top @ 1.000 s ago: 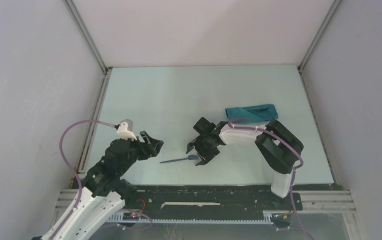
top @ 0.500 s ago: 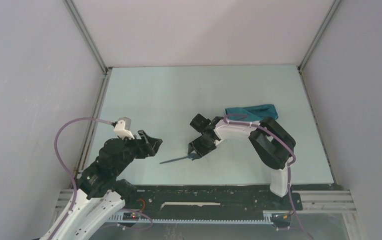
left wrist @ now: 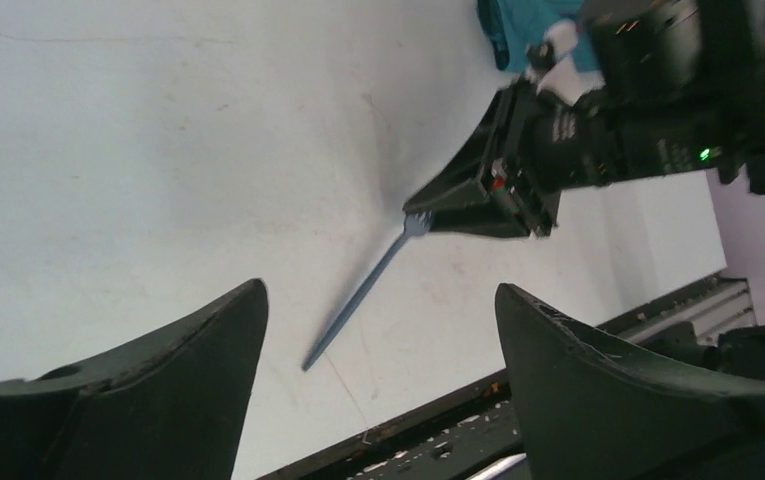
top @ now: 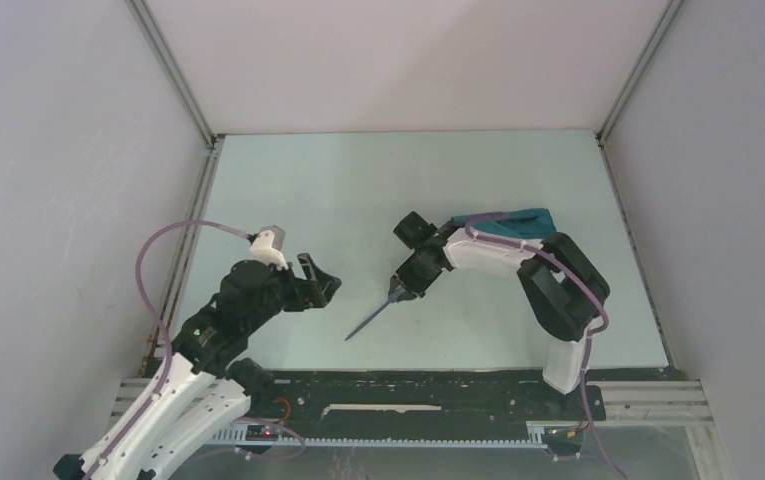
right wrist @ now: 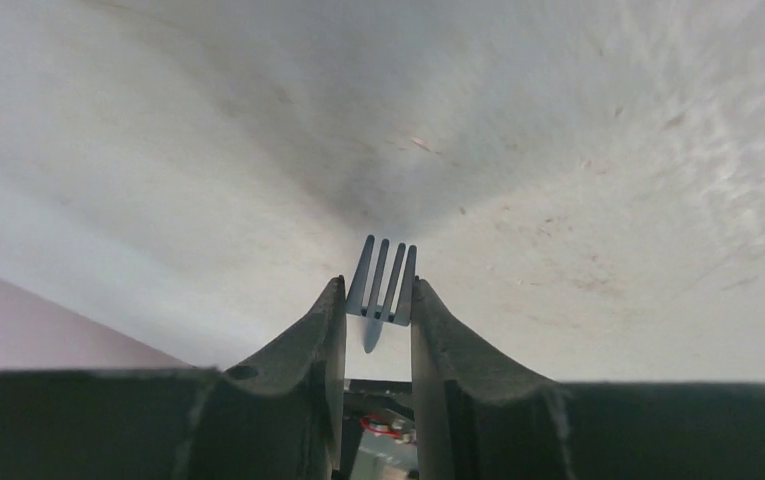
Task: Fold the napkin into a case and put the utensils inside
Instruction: Pick up the fork from the center of the board, then pass from the right arm to the left
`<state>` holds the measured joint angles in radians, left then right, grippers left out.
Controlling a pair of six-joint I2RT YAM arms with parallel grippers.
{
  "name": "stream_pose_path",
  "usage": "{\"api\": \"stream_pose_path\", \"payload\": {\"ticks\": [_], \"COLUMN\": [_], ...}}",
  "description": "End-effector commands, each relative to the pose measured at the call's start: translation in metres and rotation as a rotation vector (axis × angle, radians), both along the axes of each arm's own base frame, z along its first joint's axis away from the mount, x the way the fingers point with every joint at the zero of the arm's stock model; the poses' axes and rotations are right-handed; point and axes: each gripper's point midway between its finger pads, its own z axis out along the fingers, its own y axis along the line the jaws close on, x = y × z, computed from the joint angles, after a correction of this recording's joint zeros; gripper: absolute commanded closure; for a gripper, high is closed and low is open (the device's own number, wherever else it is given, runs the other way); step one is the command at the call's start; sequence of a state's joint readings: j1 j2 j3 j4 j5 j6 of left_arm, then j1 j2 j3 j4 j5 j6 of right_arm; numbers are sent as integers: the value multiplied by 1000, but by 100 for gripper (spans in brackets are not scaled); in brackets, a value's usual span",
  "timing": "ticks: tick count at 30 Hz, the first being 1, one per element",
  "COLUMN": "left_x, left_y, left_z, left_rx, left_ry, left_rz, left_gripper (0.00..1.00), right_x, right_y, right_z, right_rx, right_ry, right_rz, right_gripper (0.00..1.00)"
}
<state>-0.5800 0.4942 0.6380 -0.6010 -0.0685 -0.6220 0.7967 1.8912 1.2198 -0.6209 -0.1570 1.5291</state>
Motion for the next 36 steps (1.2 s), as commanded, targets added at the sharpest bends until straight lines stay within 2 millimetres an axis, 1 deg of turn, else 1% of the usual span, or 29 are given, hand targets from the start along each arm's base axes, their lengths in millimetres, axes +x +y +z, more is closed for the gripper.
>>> {"api": "stream_pose_path", "payload": {"ticks": [1,2,4,6,7,8,9,10,12,15,17,18,20,21,23,24,25,28,30,34,36], "left_x": [7,8,8,8,7,4,4,2,-5,-20,-33,-41,-58,-65,-72,-71,-72,-69,-64,-58,-57], "left_y": [-33,-43,-66,-91,-102,-113,-122,-130,-141,-147,-149,-150,-150,-151,-157,-162,-166,-170,-171,-177,-179], "left_z": [9,7,6,8,11,14,20,22,43,66,85,95,115,122,123,121,119,125,128,127,128], "left_rx": [-94,-117,-182,-268,-318,-368,-414,-457,-561,-674,-744,-780,-864,-899,-944,-951,-959,-980,-976,-943,-939], "left_ry": [23,43,83,116,138,163,164,181,139,97,47,16,-22,-30,5,22,38,14,-4,-22,-22], "left_rz": [-107,-147,-248,-376,-438,-511,-571,-624,-736,-861,-924,-957,-1027,-1057,-1086,-1084,-1082,-1065,-1043,-1013,-1018], "left_gripper": [9,8,6,6,6,7,7,8,7,7,7,7,9,11,26,35,41,56,64,66,76], "right_x": [40,45,53,50,45,34,23,11,-3,-11,-17,-19,-22,-23,-27,-29,-31,-35,-36,-39,-41], "right_y": [-27,-28,-25,-15,-9,-5,-5,-6,-15,-33,-40,-42,-46,-48,-54,-56,-57,-61,-66,-67,-67], "right_z": [52,61,84,112,137,154,170,186,215,252,273,279,299,306,320,326,331,337,338,340,342], "right_rx": [-2,15,75,185,261,346,418,494,602,661,673,677,704,717,737,739,744,738,731,686,681], "right_ry": [-302,-347,-481,-645,-770,-845,-913,-974,-1091,-1265,-1357,-1384,-1467,-1496,-1549,-1568,-1585,-1603,-1595,-1610,-1616], "right_rz": [211,265,427,629,747,841,918,983,1053,1078,1096,1097,1097,1086,1070,1063,1062,1058,1051,1024,1019], "right_gripper": [100,100,100,100,100,100,100,100,100,100,100,100,100,100,100,100,100,100,100,100,100]}}
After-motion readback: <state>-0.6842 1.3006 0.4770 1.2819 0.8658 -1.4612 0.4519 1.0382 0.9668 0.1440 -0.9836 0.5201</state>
